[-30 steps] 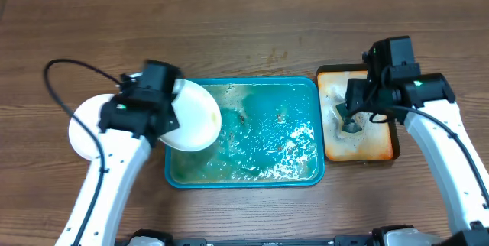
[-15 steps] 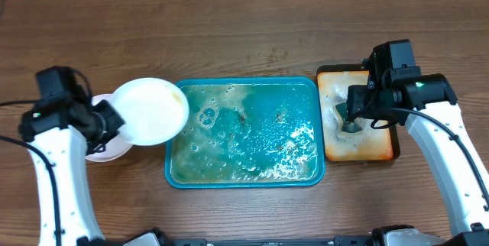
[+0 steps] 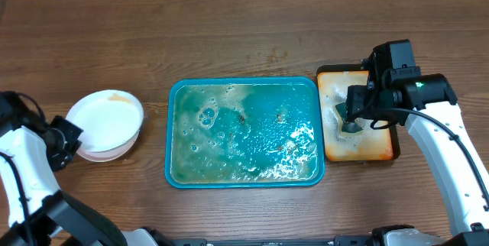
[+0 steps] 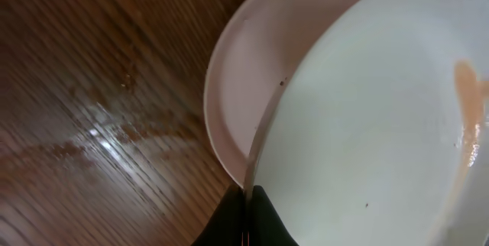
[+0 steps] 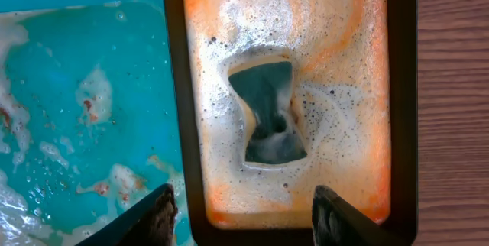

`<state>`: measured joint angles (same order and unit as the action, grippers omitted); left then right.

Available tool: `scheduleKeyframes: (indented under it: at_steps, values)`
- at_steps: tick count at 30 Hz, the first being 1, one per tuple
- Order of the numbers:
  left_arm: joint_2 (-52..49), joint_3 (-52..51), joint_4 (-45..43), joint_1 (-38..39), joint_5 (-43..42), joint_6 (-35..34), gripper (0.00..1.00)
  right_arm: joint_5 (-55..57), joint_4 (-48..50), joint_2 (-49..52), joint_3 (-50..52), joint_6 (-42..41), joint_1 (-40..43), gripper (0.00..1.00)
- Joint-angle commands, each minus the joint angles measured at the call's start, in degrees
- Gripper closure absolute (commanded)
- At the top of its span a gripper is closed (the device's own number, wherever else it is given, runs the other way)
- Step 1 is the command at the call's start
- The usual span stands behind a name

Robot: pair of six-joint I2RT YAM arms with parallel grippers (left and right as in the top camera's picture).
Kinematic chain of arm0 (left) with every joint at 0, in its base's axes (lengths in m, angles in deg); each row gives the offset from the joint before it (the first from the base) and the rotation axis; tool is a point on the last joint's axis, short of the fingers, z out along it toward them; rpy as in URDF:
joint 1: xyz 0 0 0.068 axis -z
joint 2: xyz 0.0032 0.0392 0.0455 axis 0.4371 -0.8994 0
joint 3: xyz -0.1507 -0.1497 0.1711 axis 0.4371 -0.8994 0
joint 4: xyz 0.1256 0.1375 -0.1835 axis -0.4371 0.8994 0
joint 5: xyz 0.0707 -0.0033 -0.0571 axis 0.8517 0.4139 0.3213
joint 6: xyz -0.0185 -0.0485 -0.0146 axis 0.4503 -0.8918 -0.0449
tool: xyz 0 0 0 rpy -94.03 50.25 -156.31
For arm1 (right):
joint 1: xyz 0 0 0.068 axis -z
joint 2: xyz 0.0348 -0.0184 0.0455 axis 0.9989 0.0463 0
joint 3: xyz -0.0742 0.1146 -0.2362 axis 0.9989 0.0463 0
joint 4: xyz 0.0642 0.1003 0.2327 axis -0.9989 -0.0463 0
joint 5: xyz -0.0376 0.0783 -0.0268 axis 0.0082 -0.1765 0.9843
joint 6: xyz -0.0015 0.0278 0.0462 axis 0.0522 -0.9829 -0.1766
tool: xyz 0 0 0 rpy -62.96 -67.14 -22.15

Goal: Clean dirty plates on tray and stack at the side

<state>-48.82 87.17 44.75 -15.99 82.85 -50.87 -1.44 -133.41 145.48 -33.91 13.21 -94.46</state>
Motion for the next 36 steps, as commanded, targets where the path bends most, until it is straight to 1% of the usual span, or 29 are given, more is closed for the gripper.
scheduleKeyframes:
  at_steps: [1,5,6,7,9,12,13,15,17,19,21,24,25,26,27,28,29,32,36]
  values:
    - [-2.4,1.2,-0.9,-0.9,2.5,-1.1,0.96,-0.1,0.2,-0.7,-0.9,0.0,0.4,0.41]
    - [-3.7,1.2,-2.5,-1.0,3.1,-1.7,0.96,-0.1,0.1,-0.7,-0.9,0.0,0.4,0.41]
    - [-3.7,1.2,-2.5,-1.0,3.1,-1.7,0.95,-0.1,0.1,-0.7,-0.9,0.0,0.4,0.41]
    - [-3.7,1.2,-2.5,-1.0,3.2,-1.7,0.92,-0.1,0.1,-0.7,-0.9,0.0,0.4,0.41]
    - [-3.7,1.3,-2.6,-1.2,3.1,-1.7,0.65,-0.1,0.1,-0.7,-0.9,0.0,0.4,0.41]
    - [-3.6,1.3,-2.4,-1.2,-0.1,-1.9,0.46,-0.1,0.1,-0.7,-0.9,0.0,0.4,0.41]
    - [-3.6,1.3,-2.2,-1.2,-1.5,-1.8,0.43,-0.1,0.1,-0.7,-0.9,0.0,0.4,0.4]
    - [-3.3,1.3,-1.9,-1.1,-5.6,-0.7,0.41,-0.1,0.3,-0.7,-0.9,0.0,0.4,0.38]
    - [-2.7,1.3,-1.8,-0.5,-9.7,1.1,0.38,-0.5,1.0,-0.7,-0.9,0.0,0.4,0.31]
    - [-1.5,1.3,-1.5,1.0,-11.8,1.9,0.37,-1.7,2.4,-0.7,-0.9,0.1,0.4,0.26]
    - [0.5,1.3,-1.0,4.5,-13.3,4.1,0.36,-4.3,5.2,-0.7,-0.9,0.1,0.4,0.24]
    - [2.5,1.3,0.8,10.2,-13.2,7.3,0.35,-6.2,6.8,-0.7,-0.9,0.1,0.4,0.18]
    - [2.9,1.3,1.9,12.3,-13.0,8.2,0.35,-6.4,6.7,-0.7,-0.9,0.1,0.4,0.12]
    - [3.2,1.3,3.6,14.5,-13.0,9.2,0.34,-6.3,6.2,-0.7,-0.9,0.1,0.4,0.08]
    - [3.2,1.3,5.5,16.4,-13.0,9.8,0.33,-6.3,5.5,-0.7,-0.9,0.2,0.4,0.02]
    - [3.2,1.3,7.9,18.3,-13.0,10.4,0.33,-6.3,4.9,-0.7,-0.9,0.2,0.4,0.0]
    - [3.1,1.3,10.9,20.3,-12.9,11.4,0.01,-6.3,3.8,-0.7,-0.9,0.2,0.4,0.0]
    - [3.1,1.3,17.9,24.3,-13.0,13.6,0.0,-6.3,0.9,-0.7,-0.9,0.2,0.4,0.0]
    - [3.4,1.3,23.7,27.9,-13.0,16.2,0.0,-6.3,-2.4,-1.5,-0.8,0.0,0.4,0.0]
